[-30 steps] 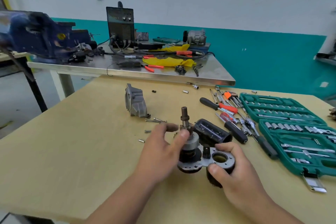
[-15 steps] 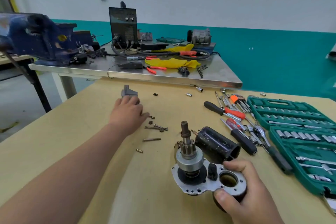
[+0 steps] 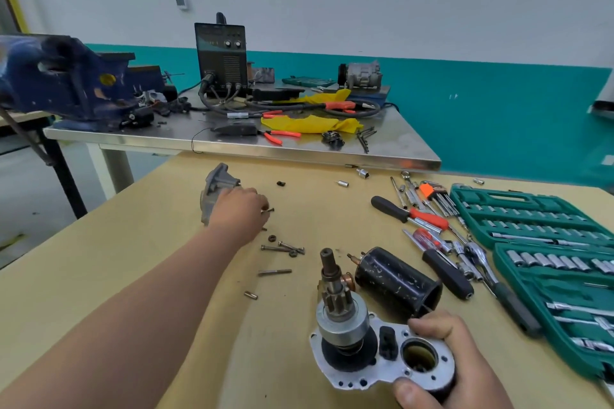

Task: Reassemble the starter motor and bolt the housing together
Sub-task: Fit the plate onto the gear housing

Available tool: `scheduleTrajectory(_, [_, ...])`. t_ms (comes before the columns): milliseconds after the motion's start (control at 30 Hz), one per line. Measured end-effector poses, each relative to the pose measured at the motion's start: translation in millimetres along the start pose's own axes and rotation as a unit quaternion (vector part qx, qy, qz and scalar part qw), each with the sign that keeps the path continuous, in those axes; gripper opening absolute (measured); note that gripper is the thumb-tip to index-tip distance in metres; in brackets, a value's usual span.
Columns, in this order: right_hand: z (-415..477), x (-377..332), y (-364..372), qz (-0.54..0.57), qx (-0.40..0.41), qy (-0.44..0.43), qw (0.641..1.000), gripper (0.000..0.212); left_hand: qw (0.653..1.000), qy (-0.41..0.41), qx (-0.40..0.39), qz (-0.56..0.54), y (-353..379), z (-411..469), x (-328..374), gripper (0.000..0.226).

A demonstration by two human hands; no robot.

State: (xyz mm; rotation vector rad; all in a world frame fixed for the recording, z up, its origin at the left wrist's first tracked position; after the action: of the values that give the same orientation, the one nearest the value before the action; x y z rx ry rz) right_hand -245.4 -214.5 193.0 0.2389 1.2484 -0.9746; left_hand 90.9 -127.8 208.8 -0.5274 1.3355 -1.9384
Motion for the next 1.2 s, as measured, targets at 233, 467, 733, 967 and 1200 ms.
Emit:
scheduleTrajectory(233, [0.8, -0.5, 2.6, -0.027, -0.024, -0.021, 0.999, 0.059, 0.985, -0.047, -0.160, -0.044, 25.2, 6.9, -0.4, 0.028])
scheduleTrajectory(467, [-3.4, -6.5, 2.8, -0.052, -0.011, -0.053, 0.997, 0.058, 0.991, -0.027, -0.126, -0.030, 22.6, -11.0, 0.7, 0.025])
scheduleTrajectory(733, [-3.6, -8.4, 0.3, -0.045, -0.023, -0.060, 0.997, 0.052, 0.963, -0.097, -0.068, -0.243, -10.2, -68.8, -10.0, 0.018])
scheduleTrajectory(967, [-5.3, -9.8, 3.0, -0.062, -0.035, -0.076, 0.995, 0.053, 0.801, -0.092, -0.016, -0.591, -110.9, -107.9, 38.9, 0.009])
scheduleTrajectory(1200, [-14.9, -13.1, 10.5, -0.065, -0.068, -0.118, 0.988, 0.049, 0.958, 0.153, -0.091, -0.227, -187.6, -125.9, 133.0, 0.016])
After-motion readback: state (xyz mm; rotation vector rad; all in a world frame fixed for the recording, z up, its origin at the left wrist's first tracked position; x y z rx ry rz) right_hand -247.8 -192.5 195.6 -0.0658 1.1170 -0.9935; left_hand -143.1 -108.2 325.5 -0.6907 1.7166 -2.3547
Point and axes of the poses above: each hand's wrist, its own z-axis towards the middle knuckle, its own y-axis out of the palm, x = y × z, the point moved 7 cm from there along z, towards the middle knuckle, and after that the axes turned 5 degrees about x, right-handed, at the moved point
